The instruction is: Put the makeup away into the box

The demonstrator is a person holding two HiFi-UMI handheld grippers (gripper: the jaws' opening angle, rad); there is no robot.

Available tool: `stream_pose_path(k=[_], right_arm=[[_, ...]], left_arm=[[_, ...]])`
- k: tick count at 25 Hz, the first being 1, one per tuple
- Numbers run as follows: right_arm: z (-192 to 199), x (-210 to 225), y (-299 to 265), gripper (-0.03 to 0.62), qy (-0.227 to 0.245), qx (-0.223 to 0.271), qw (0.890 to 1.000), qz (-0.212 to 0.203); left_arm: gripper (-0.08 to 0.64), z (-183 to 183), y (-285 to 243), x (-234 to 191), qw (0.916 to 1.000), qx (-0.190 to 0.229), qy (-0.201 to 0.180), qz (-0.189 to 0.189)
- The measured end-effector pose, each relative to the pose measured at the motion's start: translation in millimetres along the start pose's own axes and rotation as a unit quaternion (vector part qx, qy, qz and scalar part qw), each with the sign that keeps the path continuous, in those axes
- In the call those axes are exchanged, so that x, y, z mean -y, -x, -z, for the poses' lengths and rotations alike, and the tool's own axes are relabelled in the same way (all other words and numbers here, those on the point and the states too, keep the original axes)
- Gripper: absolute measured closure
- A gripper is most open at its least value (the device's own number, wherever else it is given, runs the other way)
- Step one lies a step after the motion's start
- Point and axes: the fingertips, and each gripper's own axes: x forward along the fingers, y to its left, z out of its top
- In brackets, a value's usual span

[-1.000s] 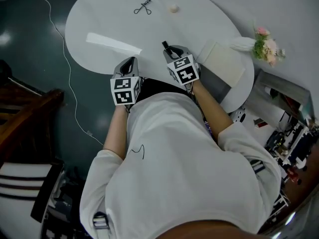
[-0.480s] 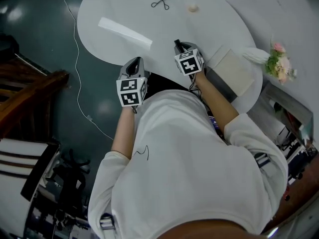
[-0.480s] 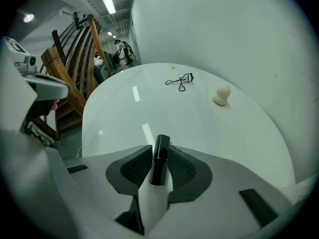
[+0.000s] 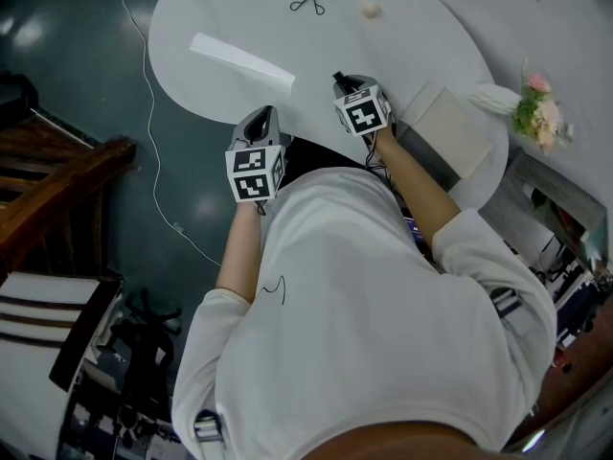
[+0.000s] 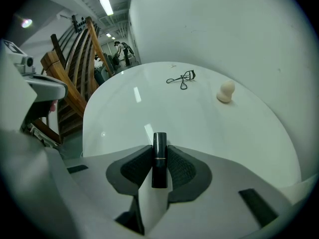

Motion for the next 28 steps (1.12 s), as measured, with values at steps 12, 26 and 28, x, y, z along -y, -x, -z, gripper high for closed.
stream_pose_path(k=[12,26,28], right_arm=[[-31.7,-2.3,60.8,0.5,-0.083,0.114,0.99,0.002],[-14.3,2.7,133.6,0.5,-0.204,0.205,0.957,0.025],[-3.4,5.2,142.4,0.5,-0.22,0.211,0.952,0.037]], left_arm=[[0.538,-30.0,-20.7,41.1,0.994,0.008,-0.075,0.08],[0.538,-34.7,-26.7,111.6,0.9704,0.005,-0.161,0.18],[0.538,-30.3,-27.3,123.5,0.9657,0.002,-0.171,0.195]])
